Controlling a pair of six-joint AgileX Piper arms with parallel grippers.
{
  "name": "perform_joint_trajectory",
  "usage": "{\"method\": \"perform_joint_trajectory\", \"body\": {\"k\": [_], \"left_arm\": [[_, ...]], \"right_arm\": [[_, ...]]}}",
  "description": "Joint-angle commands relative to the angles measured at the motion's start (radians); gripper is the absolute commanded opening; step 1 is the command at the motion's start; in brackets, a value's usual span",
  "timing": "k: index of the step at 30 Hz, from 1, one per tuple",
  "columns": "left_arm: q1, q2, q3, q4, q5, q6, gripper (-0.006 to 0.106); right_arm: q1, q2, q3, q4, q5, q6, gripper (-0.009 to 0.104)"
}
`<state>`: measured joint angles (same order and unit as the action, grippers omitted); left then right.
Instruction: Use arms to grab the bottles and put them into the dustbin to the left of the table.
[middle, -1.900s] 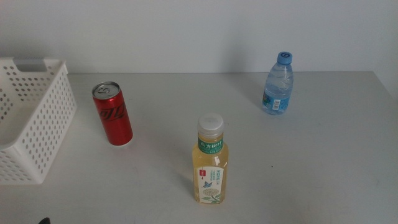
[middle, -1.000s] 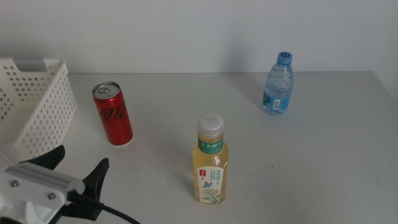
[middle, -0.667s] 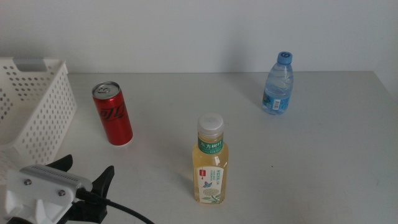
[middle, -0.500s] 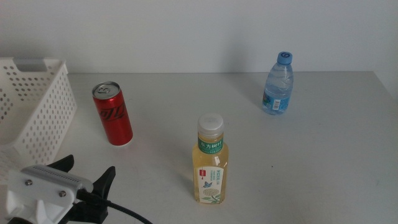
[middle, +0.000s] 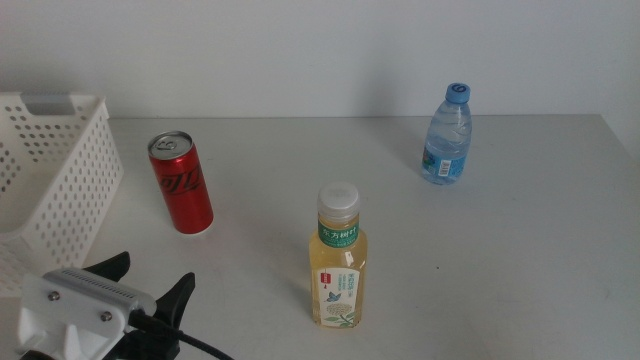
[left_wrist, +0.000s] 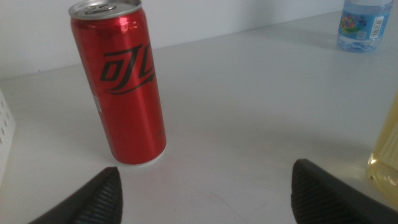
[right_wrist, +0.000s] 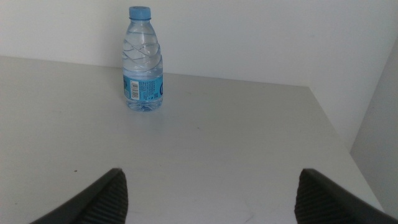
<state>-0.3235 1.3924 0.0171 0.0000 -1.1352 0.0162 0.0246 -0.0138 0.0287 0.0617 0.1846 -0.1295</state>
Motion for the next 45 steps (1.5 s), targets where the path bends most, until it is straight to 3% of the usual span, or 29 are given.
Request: {"method": "perform_joint_trajectory", "body": {"k": [1,3,13,25,45], "left_arm": [[-0.006,-0.013,0.011,0.0,-0.18,-0.016,0.092],[-0.004,-0.013,-0.064,-0.069,-0.111,-0.016,0.092],[-0.003,-0.008,-0.266,-0.19,0.138,0.115,0.092],[0.105,0.158,-0.408,-0.034,0.149,0.036,0.092],[0.116,0.432,-0.644,-0.038,0.148,0.029,0.092]], "right_arm": [[-0.002,-0.021,-0.01,-0.004,-0.071,-0.004,0.094],[-0.002,-0.021,-0.01,-0.004,-0.071,-0.004,0.094],[-0.002,-0.021,-0.01,-0.004,-0.071,-0.004,0.094],[-0.002,-0.021,-0.01,-0.004,-0.071,-0.004,0.094],[-0.002,-0.021,-0.01,-0.004,-0.071,-0.004,0.094]]}}
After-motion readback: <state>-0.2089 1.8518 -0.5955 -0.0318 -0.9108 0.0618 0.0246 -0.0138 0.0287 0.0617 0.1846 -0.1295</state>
